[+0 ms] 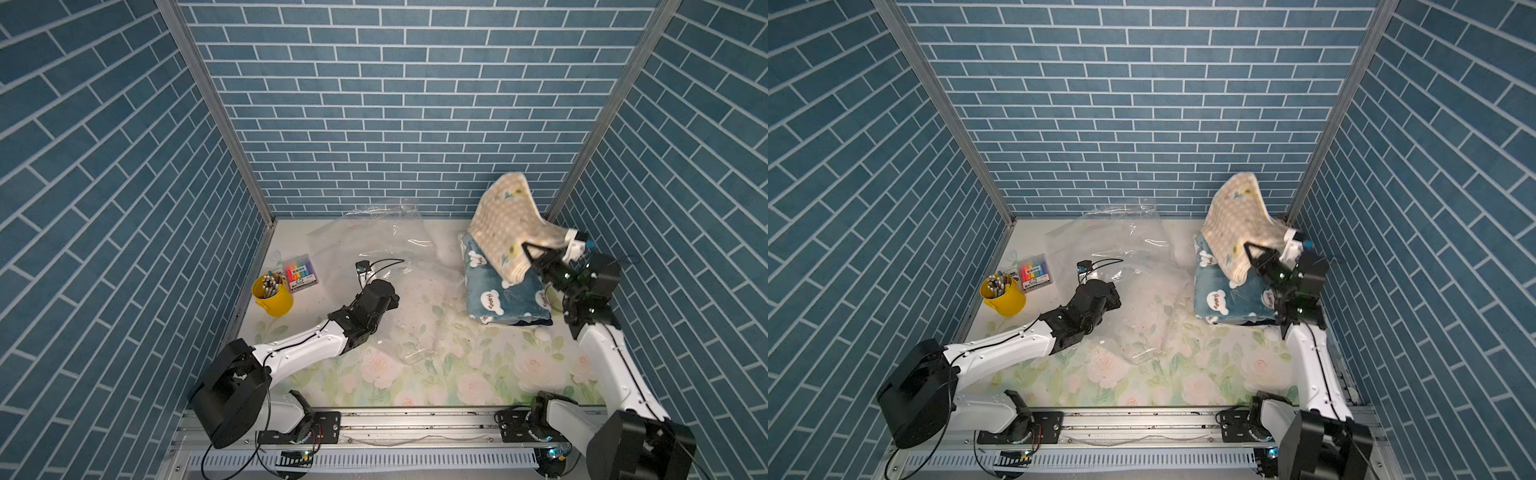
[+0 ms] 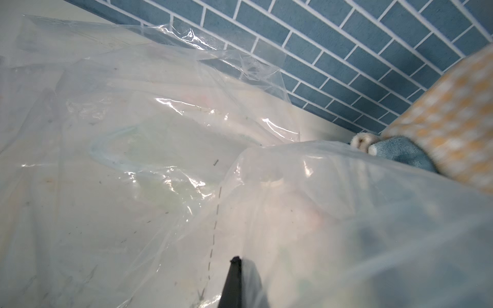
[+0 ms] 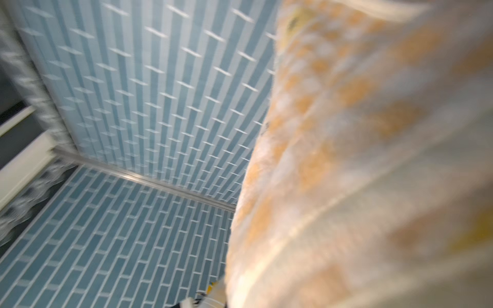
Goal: Take the blanket out of the vacuum bag
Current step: Take out the blanket from the vacuum bag, then place the blanket at the center of the board.
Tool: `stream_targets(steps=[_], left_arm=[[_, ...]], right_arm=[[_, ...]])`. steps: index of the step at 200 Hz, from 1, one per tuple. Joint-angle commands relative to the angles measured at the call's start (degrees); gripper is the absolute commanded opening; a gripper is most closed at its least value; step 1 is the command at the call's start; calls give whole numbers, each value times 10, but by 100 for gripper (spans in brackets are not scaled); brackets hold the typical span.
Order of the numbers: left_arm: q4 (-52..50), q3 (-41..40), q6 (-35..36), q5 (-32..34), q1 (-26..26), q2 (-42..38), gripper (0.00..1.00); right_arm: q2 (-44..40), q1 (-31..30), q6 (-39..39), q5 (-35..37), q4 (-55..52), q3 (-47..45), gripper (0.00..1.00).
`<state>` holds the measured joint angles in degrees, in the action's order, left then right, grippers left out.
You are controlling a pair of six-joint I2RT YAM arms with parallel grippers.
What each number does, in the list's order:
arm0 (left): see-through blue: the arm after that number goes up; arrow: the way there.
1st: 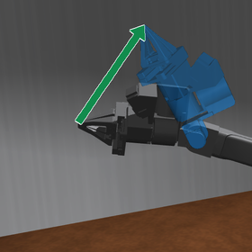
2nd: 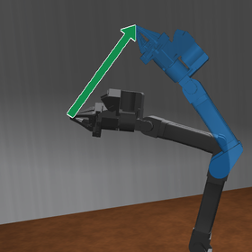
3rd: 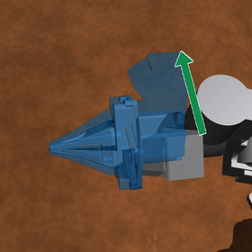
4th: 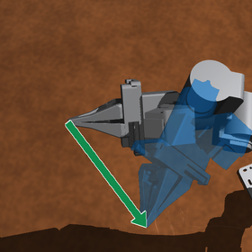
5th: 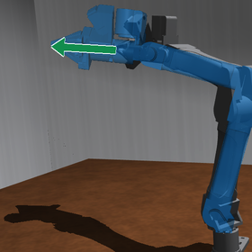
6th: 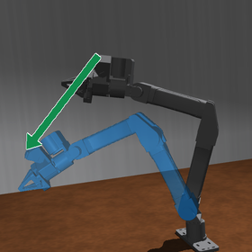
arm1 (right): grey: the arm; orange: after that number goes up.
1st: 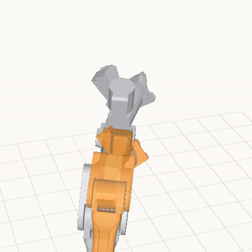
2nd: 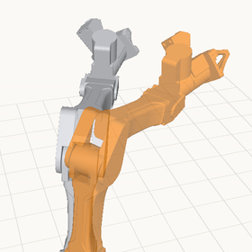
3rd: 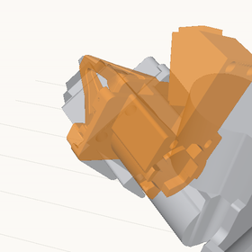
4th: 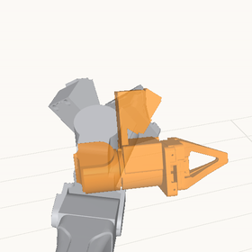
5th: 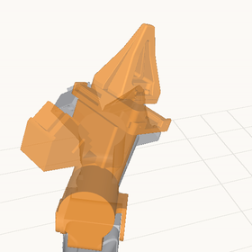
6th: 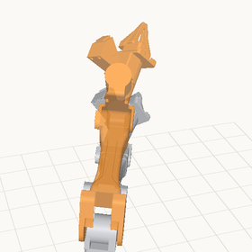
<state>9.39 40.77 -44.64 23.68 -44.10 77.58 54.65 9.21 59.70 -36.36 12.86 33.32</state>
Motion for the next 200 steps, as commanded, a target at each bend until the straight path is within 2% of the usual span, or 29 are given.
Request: stream_targets(steps=[1, 14, 68, 80, 97, 110, 125, 135, 141, 156, 171, 200], left_arm=[[5, -10, -3, -7, 4, -14, 0], [5, -13, -4, -8, 4, -21, 0], [14, -28, -7, -7, 4, -47, 0], [13, -28, -6, -7, 4, -47, 0], [13, -28, -3, -7, 4, -48, 0], [13, -28, 0, -7, 4, -49, 0], [16, -27, 2, -6, 4, -50, 0], [18, -27, 4, -6, 4, -49, 0], [19, -27, 5, -6, 4, -47, 0], [20, -26, 6, -7, 4, -47, 0], [20, -26, 8, -9, 4, -48, 0], [20, -31, 15, -7, 4, -56, 0]], right_arm=[[-76, 1, -38, 136, -55, -82, 6], [-83, 0, -42, 144, -66, -96, 10], [-74, 0, -66, 139, -105, -52, 9], [-82, 0, -64, 132, -124, -42, 0], [-113, 0, -61, 139, -152, -29, 0], [-142, 0, -66, 164, -191, -16, 7], [-166, 1, -60, 160, -203, -31, 15], [-168, 0, -57, 157, -209, -45, 29], [-166, 1, -62, 158, -217, -49, 32], [-167, 1, -74, 172, -243, -51, 49], [-175, 1, -97, 188, -276, -42, 61], [-205, 1, -168, 228, -387, 15, 69]])
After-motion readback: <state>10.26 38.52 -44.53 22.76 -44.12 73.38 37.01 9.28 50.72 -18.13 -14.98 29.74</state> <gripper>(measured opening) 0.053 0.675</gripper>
